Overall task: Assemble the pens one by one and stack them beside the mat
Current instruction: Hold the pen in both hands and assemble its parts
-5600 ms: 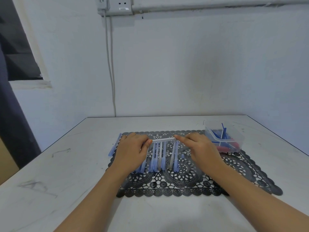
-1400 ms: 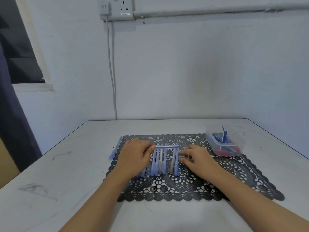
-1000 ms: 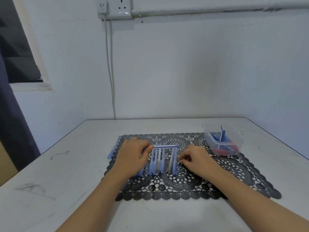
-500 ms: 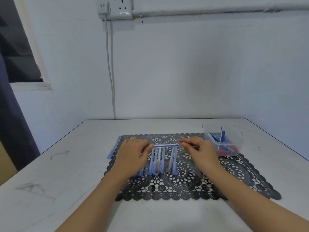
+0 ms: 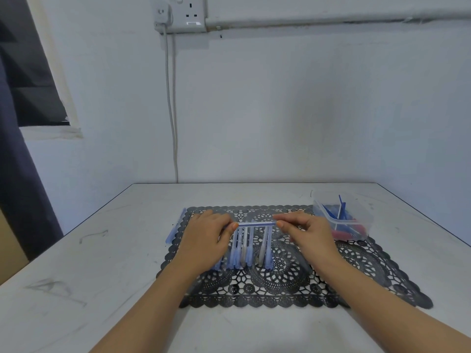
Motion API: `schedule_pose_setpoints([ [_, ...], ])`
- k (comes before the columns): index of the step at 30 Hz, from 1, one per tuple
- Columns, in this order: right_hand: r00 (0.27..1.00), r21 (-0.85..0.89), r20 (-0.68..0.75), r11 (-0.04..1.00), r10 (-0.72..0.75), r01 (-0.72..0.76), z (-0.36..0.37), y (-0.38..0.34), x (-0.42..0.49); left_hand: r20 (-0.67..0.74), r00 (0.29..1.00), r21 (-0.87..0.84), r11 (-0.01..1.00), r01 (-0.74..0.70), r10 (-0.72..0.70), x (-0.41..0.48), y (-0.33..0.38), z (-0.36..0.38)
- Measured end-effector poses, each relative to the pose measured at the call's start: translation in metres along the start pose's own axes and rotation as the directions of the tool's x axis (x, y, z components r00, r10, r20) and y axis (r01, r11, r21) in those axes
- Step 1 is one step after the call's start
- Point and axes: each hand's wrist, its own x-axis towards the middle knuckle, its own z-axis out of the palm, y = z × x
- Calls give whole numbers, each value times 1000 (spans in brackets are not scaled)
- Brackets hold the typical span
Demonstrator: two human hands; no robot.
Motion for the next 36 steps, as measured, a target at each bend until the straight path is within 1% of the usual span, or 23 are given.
schedule_pose_setpoints([
  [8,999,40,25,999,22,-23,0,0,0,13,1000,-31,999,-14,15,-1,4,-1],
  [15,999,118,19,992,39,-41,-2,-3,0,62,998,-82,997,-3,8,-2,6,-1],
  [23,999,109,15,993,46,-48,-2,-3,1,53,998,-78,997,-27,32,0,4,0],
  [28,999,169,6,985,36,-37,1,-5,-2,49,997,-84,995,-56,60,-1,4,1],
  [32,999,190,51,982,-1,-8,1,-3,-4,22,998,-72,996,-54,56,0,3,1],
  [34,997,160,70,987,-23,11,-1,0,-3,-3,999,-70,996,-46,46,0,3,1],
  [36,996,71,75,996,-51,46,-1,3,-2,-11,999,-79,996,-40,39,0,3,0],
])
